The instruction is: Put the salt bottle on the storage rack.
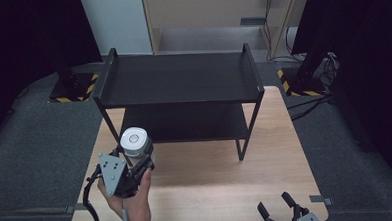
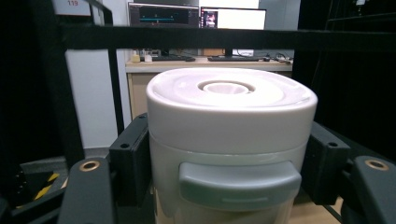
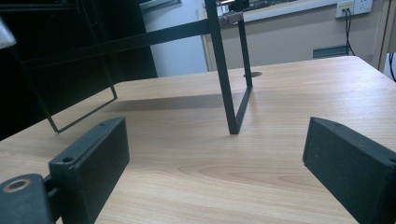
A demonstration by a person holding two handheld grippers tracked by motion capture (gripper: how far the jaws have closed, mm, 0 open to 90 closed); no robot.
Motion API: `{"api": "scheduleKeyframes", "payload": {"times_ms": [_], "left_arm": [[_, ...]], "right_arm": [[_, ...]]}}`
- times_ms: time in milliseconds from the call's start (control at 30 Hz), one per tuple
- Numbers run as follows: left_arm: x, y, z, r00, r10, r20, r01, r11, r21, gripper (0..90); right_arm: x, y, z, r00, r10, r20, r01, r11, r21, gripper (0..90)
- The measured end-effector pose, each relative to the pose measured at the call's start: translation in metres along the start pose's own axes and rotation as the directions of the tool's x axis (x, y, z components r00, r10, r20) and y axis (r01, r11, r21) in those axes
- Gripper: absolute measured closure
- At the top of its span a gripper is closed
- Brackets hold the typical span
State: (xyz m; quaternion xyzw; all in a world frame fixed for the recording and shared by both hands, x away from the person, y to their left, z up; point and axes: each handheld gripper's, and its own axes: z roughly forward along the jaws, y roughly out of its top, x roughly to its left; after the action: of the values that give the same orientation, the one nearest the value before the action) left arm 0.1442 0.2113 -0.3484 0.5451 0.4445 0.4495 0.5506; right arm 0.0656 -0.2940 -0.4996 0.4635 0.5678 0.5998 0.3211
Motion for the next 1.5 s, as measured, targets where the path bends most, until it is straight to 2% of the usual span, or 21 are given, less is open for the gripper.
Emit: {"api": "scheduleKeyframes", "payload": {"times_ms": [500,967,1267,1500], "left_arm": [[-0.002,0.005,0.054,1.0000,0.004,-0.006,-0.004,0.9997,0.025,30.6],[-0.001,-0.002,0.083,0.9995,-0.006,-0.032,0.007,0.9994,0.035,30.6],[-0.003,-0.006,0.096,0.9986,-0.019,-0.049,0.021,0.9991,0.036,30.5],[-0.005,-0.008,0.104,0.9981,-0.016,-0.059,0.019,0.9986,0.050,30.5]], "right_arm": [[-0.010,0.003,0.007,0.9996,0.007,0.026,-0.007,1.000,0.005,7.3],[-0.016,0.004,0.015,0.9992,0.006,0.039,-0.006,1.000,0.013,7.7],[-0.019,0.005,0.017,0.9990,0.004,0.045,-0.004,1.000,0.018,7.8],[-0.020,0.005,0.019,0.9988,0.004,0.048,-0.005,1.000,0.020,7.8]]}}
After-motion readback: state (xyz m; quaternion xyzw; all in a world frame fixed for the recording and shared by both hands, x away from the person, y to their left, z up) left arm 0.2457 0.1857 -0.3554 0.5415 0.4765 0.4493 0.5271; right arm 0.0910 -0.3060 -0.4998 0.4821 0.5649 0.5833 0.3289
